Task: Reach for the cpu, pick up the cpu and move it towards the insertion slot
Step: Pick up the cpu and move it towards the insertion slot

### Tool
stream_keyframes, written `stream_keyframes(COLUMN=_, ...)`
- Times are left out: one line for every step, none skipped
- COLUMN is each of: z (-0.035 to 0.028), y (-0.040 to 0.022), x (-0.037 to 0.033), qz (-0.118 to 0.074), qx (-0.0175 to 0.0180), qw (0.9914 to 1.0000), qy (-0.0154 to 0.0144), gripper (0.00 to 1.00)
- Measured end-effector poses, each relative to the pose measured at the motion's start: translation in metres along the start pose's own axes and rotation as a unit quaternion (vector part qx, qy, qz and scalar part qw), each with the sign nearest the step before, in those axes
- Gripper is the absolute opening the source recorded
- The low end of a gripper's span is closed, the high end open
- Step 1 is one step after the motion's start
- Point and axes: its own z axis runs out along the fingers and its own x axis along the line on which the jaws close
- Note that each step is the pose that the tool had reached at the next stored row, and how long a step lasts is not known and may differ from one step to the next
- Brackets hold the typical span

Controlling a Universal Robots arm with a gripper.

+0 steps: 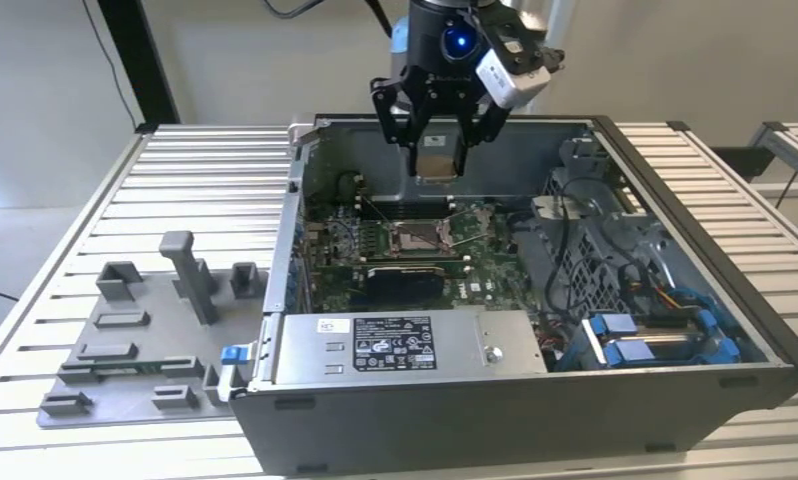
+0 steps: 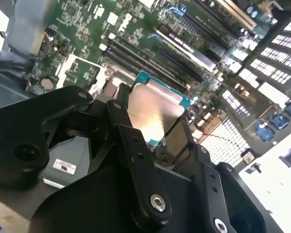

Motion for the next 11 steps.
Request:
stream_keyframes(z=0.0006, y=0.0035, x=0.0, qz=0.0, qx=0.0, qw=1.0, qy=0.0, gripper=0.0)
stream_keyframes(z=0.0012, y=0.0071, x=0.0, qz=0.0, qx=0.0, qw=1.0, qy=0.0, gripper=0.0)
stream_keyframes(z=0.0017, y=0.0105, x=-0.0001, qz=0.0, qx=0.0, qw=1.0, qy=0.0, gripper=0.0)
stream_keyframes(z=0.0022, y=0.014, x=-0.0002, qz=0.0, qx=0.0, qw=1.0, qy=0.0, gripper=0.0)
stream_keyframes(z=0.0027, y=0.0175, x=-0.0002, qz=0.0, qx=0.0, qw=1.0, qy=0.0, gripper=0.0)
stream_keyframes(z=0.0032, y=0.0208, x=-0.0002, qz=0.0, qx=0.0, qw=1.0, qy=0.0, gripper=0.0)
stream_keyframes(z=0.0037, y=0.0246, x=-0.0003, qz=0.0, qx=0.0, qw=1.0, qy=0.0, gripper=0.0)
stream_keyframes(z=0.0042, y=0.0278, x=-0.0003, qz=0.0, qx=0.0, qw=1.0, qy=0.0, gripper=0.0)
stream_keyframes(z=0.0046, y=0.0313, x=-0.0005, qz=0.0, qx=0.0, qw=1.0, qy=0.0, gripper=0.0)
stream_keyframes(z=0.005, y=0.0349, x=-0.0008, qz=0.0, qx=0.0, qw=1.0, qy=0.0, gripper=0.0)
stream_keyframes(z=0.0055, y=0.0384, x=-0.0013, qz=0.0, qx=0.0, qw=1.0, qy=0.0, gripper=0.0)
